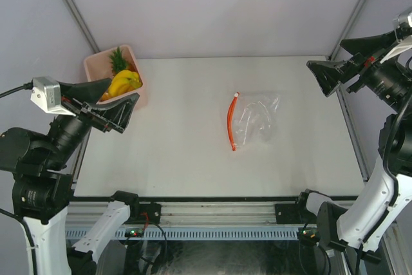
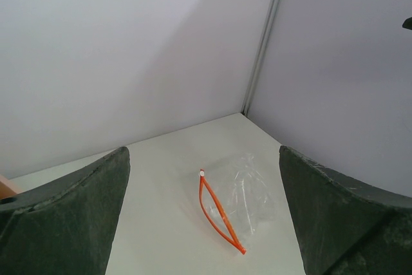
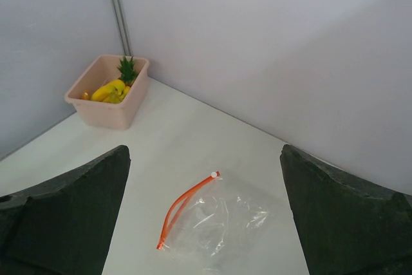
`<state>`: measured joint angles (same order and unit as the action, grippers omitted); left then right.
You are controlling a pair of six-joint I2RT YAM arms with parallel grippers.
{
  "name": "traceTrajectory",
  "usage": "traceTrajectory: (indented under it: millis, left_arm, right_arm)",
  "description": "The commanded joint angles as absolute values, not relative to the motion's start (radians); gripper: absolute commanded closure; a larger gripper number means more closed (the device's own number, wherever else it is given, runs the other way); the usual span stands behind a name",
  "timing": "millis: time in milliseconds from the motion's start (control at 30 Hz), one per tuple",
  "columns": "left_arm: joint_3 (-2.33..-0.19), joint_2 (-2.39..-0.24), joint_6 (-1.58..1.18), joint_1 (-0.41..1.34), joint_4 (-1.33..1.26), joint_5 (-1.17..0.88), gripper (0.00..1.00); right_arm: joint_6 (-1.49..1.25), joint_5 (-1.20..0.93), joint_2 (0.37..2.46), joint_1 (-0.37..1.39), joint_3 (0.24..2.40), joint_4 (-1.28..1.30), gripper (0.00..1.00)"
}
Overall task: Open the zip-top bag and remove the fake food
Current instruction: Reset both arms
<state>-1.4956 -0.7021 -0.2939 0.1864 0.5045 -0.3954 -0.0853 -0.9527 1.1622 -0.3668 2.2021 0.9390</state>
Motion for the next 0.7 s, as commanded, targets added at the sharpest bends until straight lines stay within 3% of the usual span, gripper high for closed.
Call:
traceTrajectory:
  millis: [0, 667]
  left_arm:
    - [-1.476, -0.709, -0.271, 0.18, 0.489, -0.385, 0.0]
    - [-1.464, -0.71, -0.267, 0.18, 0.485, -0.393, 0.0]
  right_arm:
    - [-0.084, -0.951, 1.154, -0.374, 2.197, 0.927, 0.0]
    - [-0.071, -0.938, 1.134, -0.377, 2.176, 0.936, 0.0]
